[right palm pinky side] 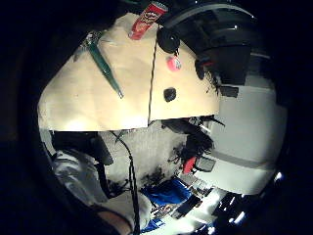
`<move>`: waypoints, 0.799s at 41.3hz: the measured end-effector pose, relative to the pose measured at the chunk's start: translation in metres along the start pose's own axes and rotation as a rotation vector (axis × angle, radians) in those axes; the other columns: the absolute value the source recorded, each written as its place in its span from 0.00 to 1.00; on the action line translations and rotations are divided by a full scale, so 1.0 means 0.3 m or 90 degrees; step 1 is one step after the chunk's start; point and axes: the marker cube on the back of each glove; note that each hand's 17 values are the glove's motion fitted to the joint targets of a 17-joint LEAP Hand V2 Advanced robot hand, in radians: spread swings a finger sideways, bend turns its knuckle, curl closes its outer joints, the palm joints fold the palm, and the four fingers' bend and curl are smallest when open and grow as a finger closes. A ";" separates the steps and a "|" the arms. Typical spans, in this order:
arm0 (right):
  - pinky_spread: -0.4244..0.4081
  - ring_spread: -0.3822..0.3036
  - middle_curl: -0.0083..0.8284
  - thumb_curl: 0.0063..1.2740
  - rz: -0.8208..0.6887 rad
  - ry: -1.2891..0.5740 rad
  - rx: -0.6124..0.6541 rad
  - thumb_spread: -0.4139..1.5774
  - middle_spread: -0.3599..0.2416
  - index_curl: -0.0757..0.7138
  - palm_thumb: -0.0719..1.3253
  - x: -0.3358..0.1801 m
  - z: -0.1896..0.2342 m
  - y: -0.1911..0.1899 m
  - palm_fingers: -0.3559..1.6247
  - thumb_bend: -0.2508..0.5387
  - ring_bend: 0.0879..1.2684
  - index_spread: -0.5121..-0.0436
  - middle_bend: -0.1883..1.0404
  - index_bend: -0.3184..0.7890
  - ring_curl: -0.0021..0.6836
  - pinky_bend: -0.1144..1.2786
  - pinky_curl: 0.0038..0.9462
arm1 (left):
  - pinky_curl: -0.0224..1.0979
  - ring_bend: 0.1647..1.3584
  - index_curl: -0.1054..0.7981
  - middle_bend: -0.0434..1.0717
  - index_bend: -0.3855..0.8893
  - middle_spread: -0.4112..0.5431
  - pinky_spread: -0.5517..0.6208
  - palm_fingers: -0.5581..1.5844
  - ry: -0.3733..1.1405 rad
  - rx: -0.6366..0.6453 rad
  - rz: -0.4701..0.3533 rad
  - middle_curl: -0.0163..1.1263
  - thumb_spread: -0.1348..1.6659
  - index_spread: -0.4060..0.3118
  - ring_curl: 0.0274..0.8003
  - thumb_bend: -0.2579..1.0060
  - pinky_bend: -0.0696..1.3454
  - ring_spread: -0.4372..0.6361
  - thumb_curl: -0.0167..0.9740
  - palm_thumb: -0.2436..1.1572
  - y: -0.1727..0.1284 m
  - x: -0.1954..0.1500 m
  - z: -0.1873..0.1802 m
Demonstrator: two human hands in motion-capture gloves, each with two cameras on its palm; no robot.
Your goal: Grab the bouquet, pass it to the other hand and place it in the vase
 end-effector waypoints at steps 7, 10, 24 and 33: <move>0.76 0.69 0.16 0.09 -0.026 -0.057 0.006 0.64 0.63 0.22 0.29 -0.024 -0.022 0.033 0.29 0.48 0.27 0.37 0.31 0.40 0.23 0.43 0.22 | 0.12 0.18 0.34 0.20 0.54 0.71 0.78 0.36 0.112 -0.051 -0.005 0.12 0.59 0.59 0.12 0.31 0.18 0.74 0.13 0.37 0.036 -0.006 -0.046; 0.77 0.70 0.19 0.10 -0.044 -0.069 0.009 0.67 0.63 0.24 0.29 -0.039 -0.022 0.037 0.29 0.45 0.28 0.34 0.31 0.40 0.25 0.44 0.24 | 0.14 0.19 0.36 0.20 0.53 0.72 0.80 0.35 0.119 -0.064 0.001 0.13 0.62 0.60 0.14 0.29 0.18 0.77 0.15 0.37 0.044 -0.001 -0.050; 0.81 0.71 0.28 0.15 -0.051 -0.071 -0.024 0.73 0.66 0.26 0.31 -0.087 -0.034 0.036 0.29 0.35 0.33 0.30 0.33 0.37 0.33 0.47 0.30 | 0.19 0.21 0.44 0.20 0.48 0.75 0.83 0.34 0.128 -0.064 0.019 0.18 0.69 0.64 0.18 0.22 0.18 0.82 0.21 0.36 0.079 0.048 -0.056; 0.83 0.72 0.36 0.18 -0.006 -0.090 -0.083 0.76 0.68 0.24 0.36 -0.050 -0.013 0.004 0.35 0.33 0.40 0.55 0.41 0.33 0.39 0.51 0.33 | 0.21 0.21 0.48 0.20 0.48 0.75 0.84 0.34 0.156 -0.083 0.053 0.20 0.70 0.63 0.20 0.20 0.18 0.83 0.24 0.38 0.122 0.127 -0.017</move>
